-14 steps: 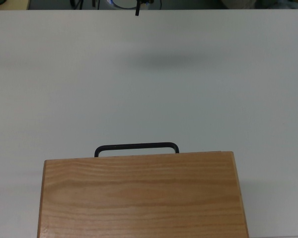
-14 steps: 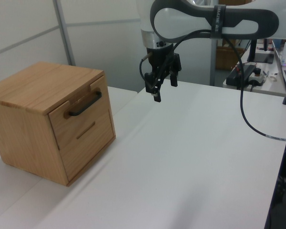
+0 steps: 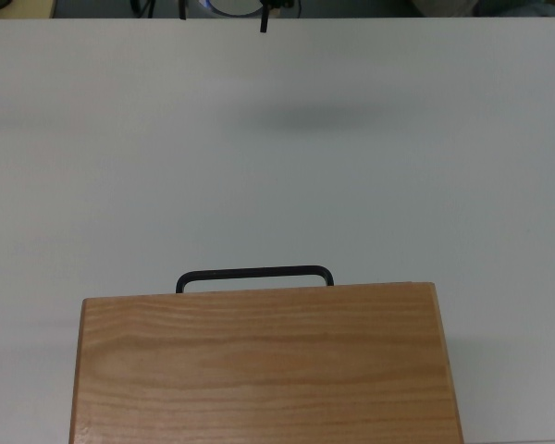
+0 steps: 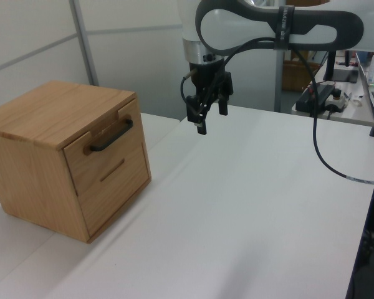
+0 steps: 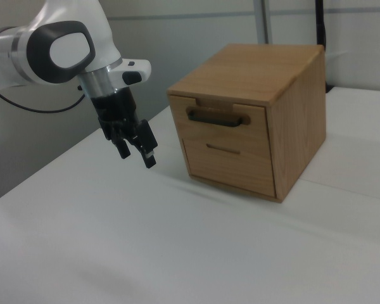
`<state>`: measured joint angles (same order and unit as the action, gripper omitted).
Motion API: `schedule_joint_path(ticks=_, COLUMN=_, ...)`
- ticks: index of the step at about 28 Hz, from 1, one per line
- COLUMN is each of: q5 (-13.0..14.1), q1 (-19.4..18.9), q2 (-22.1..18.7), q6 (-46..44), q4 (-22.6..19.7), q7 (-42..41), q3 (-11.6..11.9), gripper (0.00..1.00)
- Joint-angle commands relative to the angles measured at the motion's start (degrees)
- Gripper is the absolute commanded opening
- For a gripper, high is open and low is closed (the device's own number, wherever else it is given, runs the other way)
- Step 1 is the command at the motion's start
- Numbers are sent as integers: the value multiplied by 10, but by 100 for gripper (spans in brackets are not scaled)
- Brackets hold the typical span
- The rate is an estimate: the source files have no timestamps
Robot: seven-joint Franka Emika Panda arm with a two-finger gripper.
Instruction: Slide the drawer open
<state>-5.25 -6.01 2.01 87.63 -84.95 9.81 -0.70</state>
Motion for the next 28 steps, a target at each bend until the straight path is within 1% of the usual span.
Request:
schedule_joint_path(ticks=1, q5=24, q1=2, q2=1, q6=60, q4=-11, q7=36, q3=3, gripper=100)
schedule_joint_path(ticks=3, q5=26, q1=3, q2=12, q6=86, q4=-12, q7=82, q3=4, gripper=100)
schedule_joint_path(ticks=7, q5=26, q1=4, q2=24, q6=123, q4=-13, q7=146, q3=5, gripper=100)
schedule_joint_path(ticks=8, q5=26, q1=4, q2=28, q6=140, q4=-16, q7=177, q3=5, gripper=100)
schedule_joint_path(ticks=12, q5=25, q1=4, q2=39, q6=164, q4=-16, q7=238, q3=5, gripper=100)
schedule_joint_path(ticks=13, q5=22, q1=4, q2=43, q6=177, q4=-16, q7=279, q3=5, gripper=100)
schedule_joint_path(ticks=17, q5=14, q1=4, q2=59, q6=217, q4=-14, q7=389, q3=5, gripper=100)
schedule_joint_path(ticks=18, q5=2, q1=4, q2=66, q6=237, q4=-14, q7=451, q3=5, gripper=100)
schedule_joint_path(ticks=21, q5=-14, q1=6, q2=72, q6=255, q4=-13, q7=539, q3=5, gripper=100)
schedule_joint_path(ticks=22, q5=-14, q1=7, q2=77, q6=259, q4=-13, q7=565, q3=5, gripper=100)
schedule_joint_path(ticks=23, q5=-13, q1=7, q2=82, q6=266, q4=-12, q7=615, q3=5, gripper=100)
schedule_joint_path(ticks=26, q5=-10, q1=7, q2=85, q6=270, q4=-11, q7=670, q3=4, gripper=100)
schedule_joint_path(ticks=28, q5=-3, q1=7, q2=94, q6=279, q4=-7, q7=708, q3=4, gripper=100)
